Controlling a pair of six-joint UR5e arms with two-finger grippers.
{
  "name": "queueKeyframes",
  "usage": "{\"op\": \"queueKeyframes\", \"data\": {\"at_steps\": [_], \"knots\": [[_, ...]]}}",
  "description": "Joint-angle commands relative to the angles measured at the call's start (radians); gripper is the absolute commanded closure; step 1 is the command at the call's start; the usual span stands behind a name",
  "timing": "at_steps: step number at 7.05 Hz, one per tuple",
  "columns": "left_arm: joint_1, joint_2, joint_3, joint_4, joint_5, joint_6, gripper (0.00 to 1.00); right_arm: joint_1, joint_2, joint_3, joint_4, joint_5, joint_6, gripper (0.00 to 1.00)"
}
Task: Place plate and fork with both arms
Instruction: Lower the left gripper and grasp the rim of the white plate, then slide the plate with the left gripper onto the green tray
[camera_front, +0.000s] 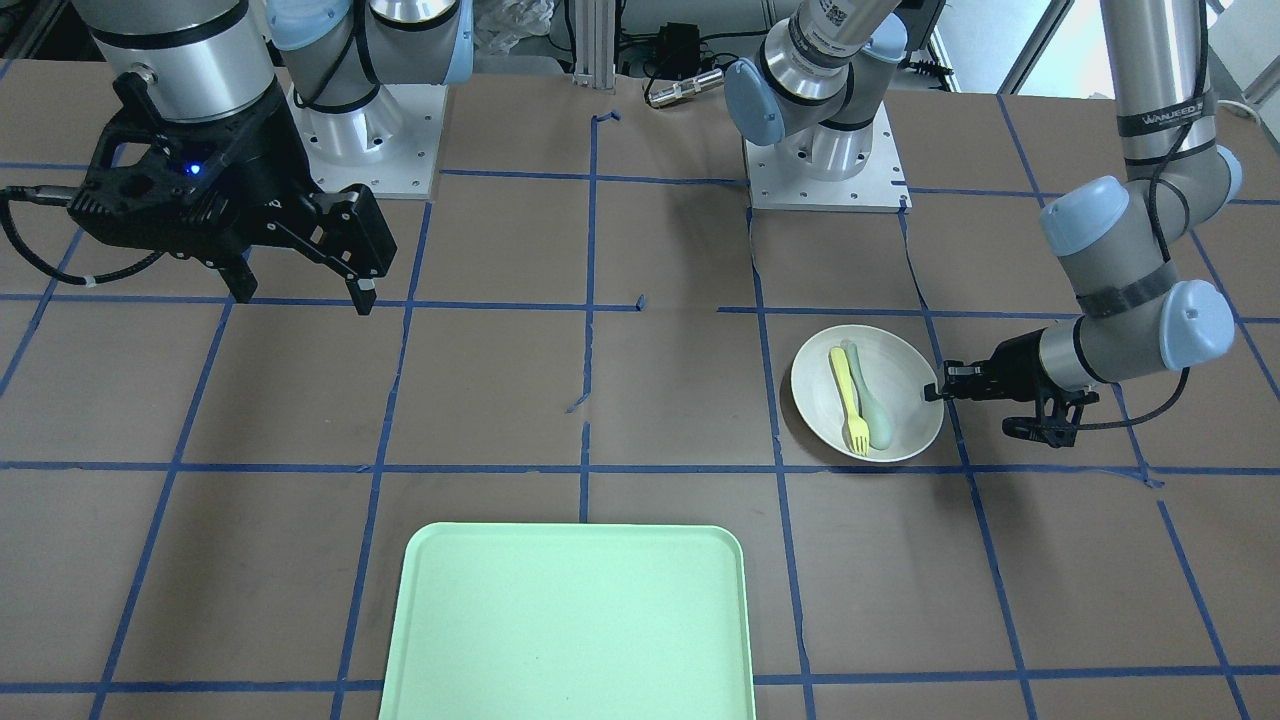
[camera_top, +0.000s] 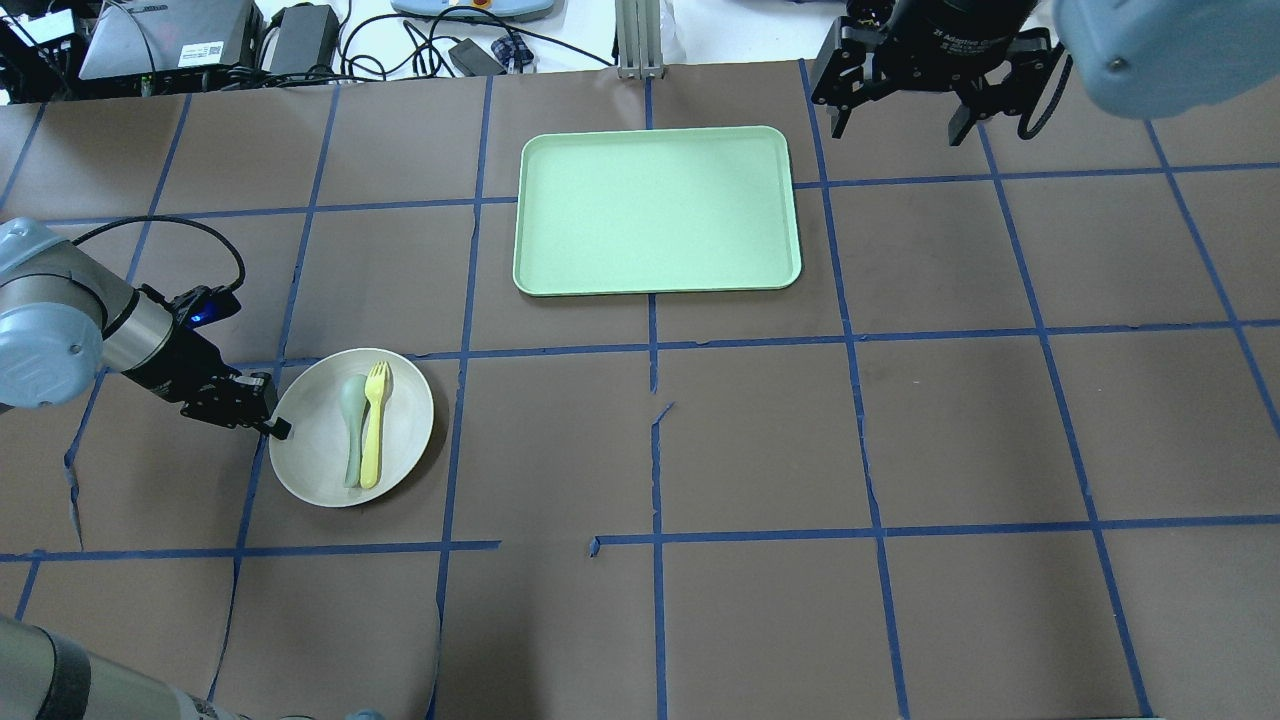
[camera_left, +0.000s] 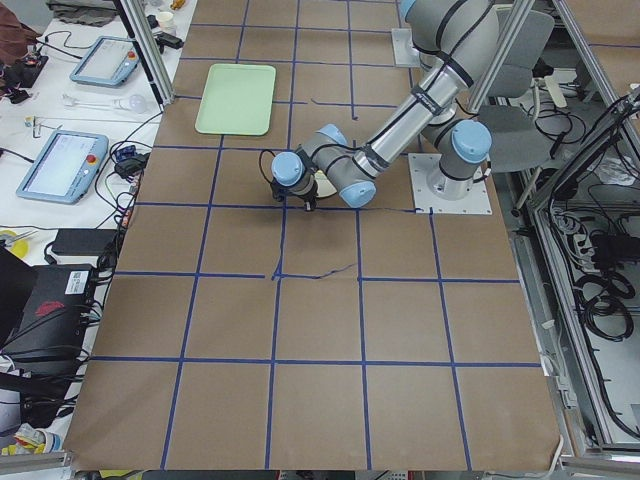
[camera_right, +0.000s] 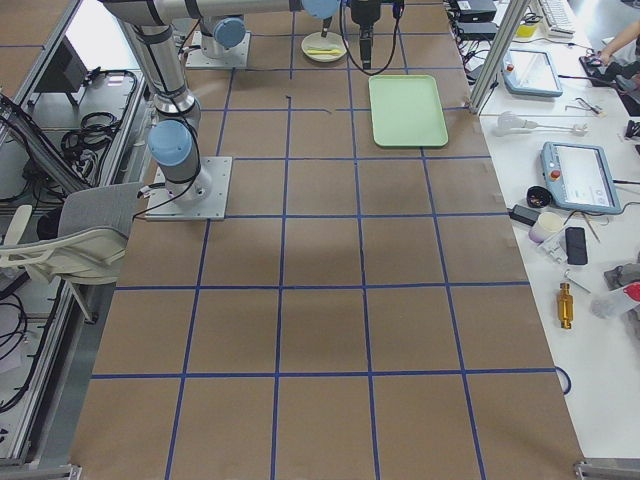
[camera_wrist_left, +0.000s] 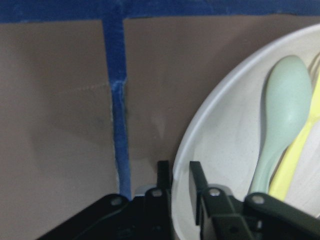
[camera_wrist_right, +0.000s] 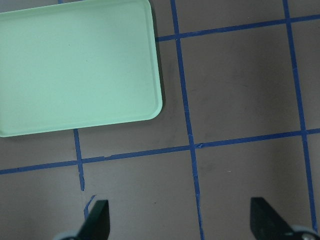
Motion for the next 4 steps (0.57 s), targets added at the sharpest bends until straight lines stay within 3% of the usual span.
{"op": "queueKeyframes", "data": {"at_steps": [1, 4], "knots": [[-0.004, 0.007, 0.018, -0.027, -0.002, -0.014, 1.0, 0.0, 0.0, 0.0, 0.0, 0.0, 0.0, 0.0], [-0.01, -0.001, 0.201, -0.214, -0.01, -0.007, 1.0, 0.0, 0.0, 0.0, 0.001, 0.0, 0.0, 0.0]]}}
